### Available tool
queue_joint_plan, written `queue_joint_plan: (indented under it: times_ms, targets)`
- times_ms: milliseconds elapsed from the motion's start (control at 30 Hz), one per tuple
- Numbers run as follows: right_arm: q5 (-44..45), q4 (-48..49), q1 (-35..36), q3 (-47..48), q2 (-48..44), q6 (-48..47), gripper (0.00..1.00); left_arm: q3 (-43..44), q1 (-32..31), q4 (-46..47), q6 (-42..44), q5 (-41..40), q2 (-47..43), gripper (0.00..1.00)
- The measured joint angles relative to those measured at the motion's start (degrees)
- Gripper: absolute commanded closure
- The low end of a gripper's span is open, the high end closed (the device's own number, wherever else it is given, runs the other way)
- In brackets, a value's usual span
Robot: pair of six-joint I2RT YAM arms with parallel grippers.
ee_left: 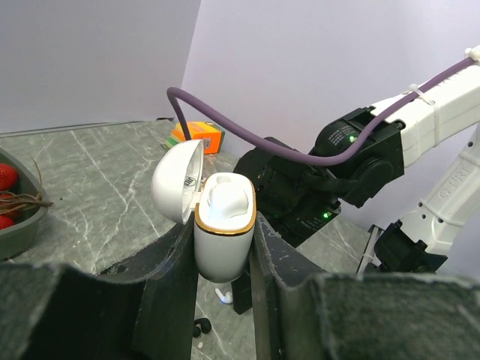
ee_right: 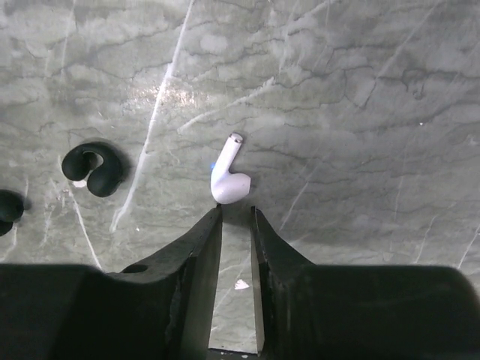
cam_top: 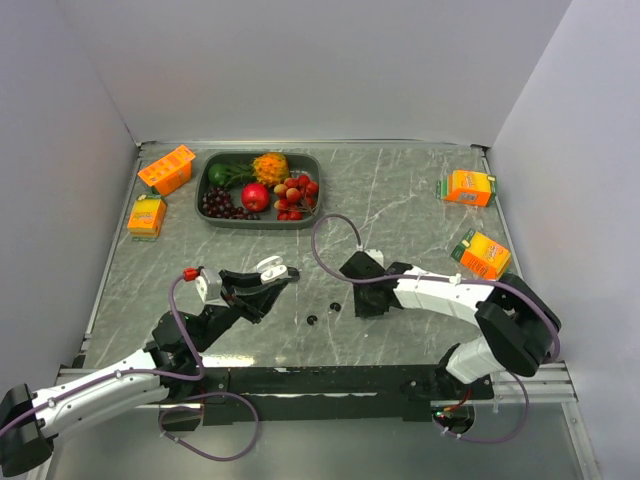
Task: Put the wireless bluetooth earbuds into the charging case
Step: Pick up the earbud from the center of the board.
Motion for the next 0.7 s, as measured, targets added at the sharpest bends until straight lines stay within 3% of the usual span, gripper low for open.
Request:
queue_joint_plan:
  times_ms: [167, 367, 600, 700]
  targets:
    - [-1.11, 0.13, -0.74, 1.7, 1.73, 0.31, 0.74, -0.02, -0.04, 0.02, -0.07, 0.0, 0.0, 0.99]
    - [-3.04, 2.69, -1.99, 6.51, 5.75, 1.51, 0.5, -0.02, -0.04, -0.85, -0.2, -0.04, -0.57, 0.99]
    - [-2.12, 4.2, -2.19, 7.98, 4.79, 1.55, 0.48, -0.02, -0.09, -1.29, -0.2, -0.48, -2.03, 0.99]
    - [-1.14, 4.48, -2.29, 5.9, 0.83, 1.29, 0.53, -0.02, -0.09, -1.92, -0.17, -0.5, -2.47, 0.99]
